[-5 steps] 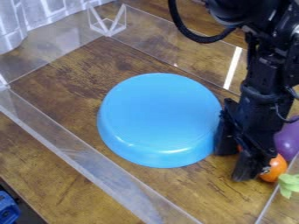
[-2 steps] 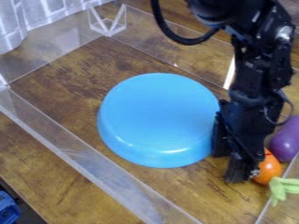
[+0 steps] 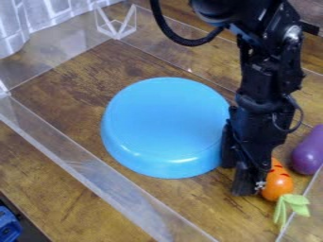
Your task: Move the carrot to the left side
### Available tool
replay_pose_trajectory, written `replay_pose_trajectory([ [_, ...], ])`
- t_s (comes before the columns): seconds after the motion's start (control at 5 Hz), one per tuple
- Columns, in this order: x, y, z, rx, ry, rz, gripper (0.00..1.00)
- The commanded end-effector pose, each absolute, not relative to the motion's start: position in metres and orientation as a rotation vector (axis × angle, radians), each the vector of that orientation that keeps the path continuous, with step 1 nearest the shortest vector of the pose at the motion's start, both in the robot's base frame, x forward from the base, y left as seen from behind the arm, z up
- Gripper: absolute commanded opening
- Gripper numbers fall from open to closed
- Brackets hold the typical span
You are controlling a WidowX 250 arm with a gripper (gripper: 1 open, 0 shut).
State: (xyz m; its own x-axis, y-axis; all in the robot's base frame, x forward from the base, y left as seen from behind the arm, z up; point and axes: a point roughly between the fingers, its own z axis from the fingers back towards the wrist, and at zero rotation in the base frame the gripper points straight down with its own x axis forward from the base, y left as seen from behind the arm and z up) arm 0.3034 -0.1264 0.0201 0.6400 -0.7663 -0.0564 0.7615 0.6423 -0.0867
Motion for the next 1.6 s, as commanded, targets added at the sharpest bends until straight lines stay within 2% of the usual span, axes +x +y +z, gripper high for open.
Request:
replay_pose_trajectory([
  [0.0,0.301,-0.124,0.026,-0.061,0.082,-0.899,0.00],
  [0.4,0.288,-0.135,0.023,-0.067,0.077,-1.001,0.00],
  [0.8,0.293,-0.121,0.043,-0.075,0.069,-1.102,0.00],
  [1.0,0.296,-0.124,0.045,-0.078,0.058,-1.112,1.00],
  [1.2,0.294,-0.130,0.047,-0.079,0.063,-1.095,0.00],
  [1.4,0.291,-0.136,0.049,-0.079,0.069,-1.079,0.00],
])
